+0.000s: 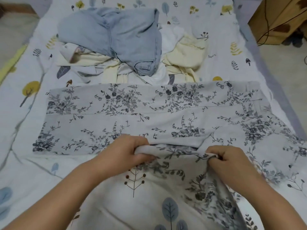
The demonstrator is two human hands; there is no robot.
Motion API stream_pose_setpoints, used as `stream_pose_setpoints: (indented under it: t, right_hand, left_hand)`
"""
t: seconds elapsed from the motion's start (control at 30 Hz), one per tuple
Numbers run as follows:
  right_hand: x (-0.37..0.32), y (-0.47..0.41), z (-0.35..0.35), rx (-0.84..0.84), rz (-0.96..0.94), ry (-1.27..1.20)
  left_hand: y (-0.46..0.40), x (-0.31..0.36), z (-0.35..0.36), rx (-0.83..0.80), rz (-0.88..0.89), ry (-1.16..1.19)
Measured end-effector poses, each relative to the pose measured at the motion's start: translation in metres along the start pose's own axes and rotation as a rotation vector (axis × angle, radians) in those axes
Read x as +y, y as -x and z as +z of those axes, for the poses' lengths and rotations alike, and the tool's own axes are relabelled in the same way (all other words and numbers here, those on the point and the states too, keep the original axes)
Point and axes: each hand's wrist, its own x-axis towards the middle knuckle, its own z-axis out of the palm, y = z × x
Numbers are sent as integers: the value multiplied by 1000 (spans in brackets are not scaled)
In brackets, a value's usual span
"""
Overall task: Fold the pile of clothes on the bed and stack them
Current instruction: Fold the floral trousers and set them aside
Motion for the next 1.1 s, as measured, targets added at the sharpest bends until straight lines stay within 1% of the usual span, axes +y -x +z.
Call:
stream_pose_setpoints:
  t: [0.07, 0.13, 0.17, 0.2, 0.23, 0.27, 0.33, 0.37, 0.43, 0.47, 0.53, 0.6, 0.63, 0.7, 0.73, 0.77, 0.83, 0.9, 1.0, 1.07, 1.1]
  right_hand:
    - [-7, -6, 6, -18, -17, 19]
    - [-15, -13, 11, -37, -33, -17]
    - [-17, -19, 14, -24, -38, -25]
    - [-18, -26, 20, 3, -48, -8]
    - [-19, -34, 28, 36, -53, 33]
    - [-18, -43, 38, 70, -51, 80]
    - [-16, -62, 63, 110, -33, 198]
    - [-15, -70, 76, 118, -22, 270]
    - [-10, -83, 101, 115, -10, 450]
    - [-5, -89, 112, 91, -4, 543]
    - [5, -100, 132, 43, 35, 700]
    - [7, -107, 147, 32, 81, 769]
    - [6, -110, 153, 40, 86, 786]
    - [3, -116, 164, 82, 38, 811]
    - [0, -119, 169, 113, -1, 807]
    - [-3, -123, 174, 134, -40, 800]
    - [-11, -130, 177, 123, -81, 797]
    - [-23, -136, 173, 36, -77, 780]
    - [-41, -143, 163, -119, -15, 670]
    - [-51, -148, 156, -116, 11, 538]
    - [-55, -150, 153, -62, 5, 464]
  left_hand:
    - [4, 11, -28, -89, -30, 123]
    - [8, 12, -55, -278, -80, 196]
    - [9, 9, -67, -355, -114, 177]
    - [9, 2, -76, -385, -156, 121]
    - [7, -11, -81, -356, -206, 30]
    - [2, -27, -82, -275, -256, -94]
    - [-4, -62, -76, -59, -360, -385]
    - [-4, -80, -69, 10, -413, -492]
    - [3, -120, -51, 41, -533, -638]
    - [10, -139, -41, 63, -592, -673]
    - [30, -168, -23, 165, -699, -640]
    - [50, -186, -8, 314, -840, -498]
    - [58, -193, -1, 383, -942, -428]
    - [72, -205, 7, 492, -1152, -247]
    - [77, -209, 10, 523, -1208, -131]
    - [81, -214, 12, 528, -1205, -27]
    - [86, -218, 14, 543, -1099, 77]
    - [91, -218, 9, 637, -993, 79]
    - [103, -213, -9, 778, -842, 129]
    - [115, -211, -26, 848, -758, 165]
    - [120, -210, -35, 894, -723, 162]
